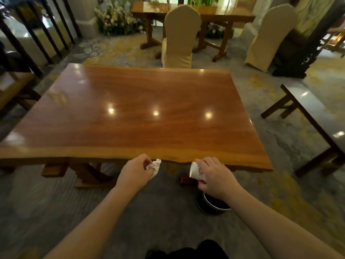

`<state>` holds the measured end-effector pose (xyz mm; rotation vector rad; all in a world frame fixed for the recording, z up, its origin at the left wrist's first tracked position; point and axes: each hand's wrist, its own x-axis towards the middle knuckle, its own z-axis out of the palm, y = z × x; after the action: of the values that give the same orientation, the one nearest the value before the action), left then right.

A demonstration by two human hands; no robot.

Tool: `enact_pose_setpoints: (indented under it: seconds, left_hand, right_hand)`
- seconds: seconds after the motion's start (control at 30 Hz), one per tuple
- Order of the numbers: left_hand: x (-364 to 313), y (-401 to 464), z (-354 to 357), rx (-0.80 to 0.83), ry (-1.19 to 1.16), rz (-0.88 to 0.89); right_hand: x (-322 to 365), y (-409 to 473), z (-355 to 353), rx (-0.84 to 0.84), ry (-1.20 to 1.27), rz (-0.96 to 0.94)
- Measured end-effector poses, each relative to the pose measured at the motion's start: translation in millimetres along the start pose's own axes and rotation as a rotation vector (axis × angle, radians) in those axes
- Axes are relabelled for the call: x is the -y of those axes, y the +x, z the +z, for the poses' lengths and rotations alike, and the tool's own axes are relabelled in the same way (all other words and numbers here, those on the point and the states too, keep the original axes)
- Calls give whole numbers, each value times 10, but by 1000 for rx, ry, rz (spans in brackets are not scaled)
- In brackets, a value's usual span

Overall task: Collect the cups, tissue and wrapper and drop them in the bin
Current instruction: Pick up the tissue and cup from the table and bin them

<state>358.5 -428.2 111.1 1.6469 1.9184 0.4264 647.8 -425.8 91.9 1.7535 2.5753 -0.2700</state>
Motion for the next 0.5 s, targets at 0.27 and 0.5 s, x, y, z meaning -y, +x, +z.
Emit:
enact_pose_setpoints:
  seconds: [0.27, 0.5]
  left_hand:
    - [-679, -210, 872, 96, -82, -45]
    - [-1361, -297, 2073, 192, -160, -174]
  right_hand:
    - [-800, -612, 218, 6, 85, 58]
    - [-1912, -1181, 451, 45, 176, 117]
